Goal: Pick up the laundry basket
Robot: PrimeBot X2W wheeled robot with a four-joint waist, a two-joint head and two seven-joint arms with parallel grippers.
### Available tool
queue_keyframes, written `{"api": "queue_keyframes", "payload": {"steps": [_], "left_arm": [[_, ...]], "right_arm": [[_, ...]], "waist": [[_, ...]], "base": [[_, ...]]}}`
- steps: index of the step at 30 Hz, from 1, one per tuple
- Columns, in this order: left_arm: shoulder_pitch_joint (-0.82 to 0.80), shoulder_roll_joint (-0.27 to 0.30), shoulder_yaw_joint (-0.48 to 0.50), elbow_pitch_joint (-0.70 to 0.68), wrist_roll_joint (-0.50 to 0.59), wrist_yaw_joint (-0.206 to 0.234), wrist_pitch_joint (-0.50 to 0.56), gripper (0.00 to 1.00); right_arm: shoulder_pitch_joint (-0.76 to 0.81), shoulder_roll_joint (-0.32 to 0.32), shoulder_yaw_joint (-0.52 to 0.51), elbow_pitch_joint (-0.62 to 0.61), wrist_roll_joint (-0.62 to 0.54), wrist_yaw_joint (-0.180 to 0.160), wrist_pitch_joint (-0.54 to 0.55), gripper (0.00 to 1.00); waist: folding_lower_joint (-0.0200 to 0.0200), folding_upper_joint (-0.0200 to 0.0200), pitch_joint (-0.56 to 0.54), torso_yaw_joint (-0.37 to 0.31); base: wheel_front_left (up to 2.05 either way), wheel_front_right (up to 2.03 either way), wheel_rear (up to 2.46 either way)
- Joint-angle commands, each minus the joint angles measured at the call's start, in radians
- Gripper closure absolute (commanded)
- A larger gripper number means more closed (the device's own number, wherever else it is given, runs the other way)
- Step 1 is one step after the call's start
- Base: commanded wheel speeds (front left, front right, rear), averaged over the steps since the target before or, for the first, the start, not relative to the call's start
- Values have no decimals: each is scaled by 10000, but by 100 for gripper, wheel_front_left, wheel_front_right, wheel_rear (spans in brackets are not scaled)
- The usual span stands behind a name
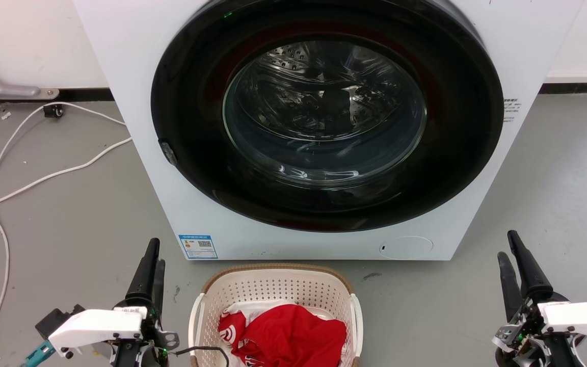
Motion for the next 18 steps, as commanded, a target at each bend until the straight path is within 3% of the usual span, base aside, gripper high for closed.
{"api": "queue_keyframes", "payload": {"steps": [1,18], "left_arm": [[-332,34,-7,-229,411,-14,-121,0],[-443,32,-261,-561,4275,128,-822,0]], "right_arm": [[-173,-93,73,-206,-247,0,-110,0],[-144,-16,-83,-644,-4627,1,-811,0]], "waist": [[0,-1,-4,3],[0,-1,-44,73]], "base": [[0,0,0],[0,0,0]]}}
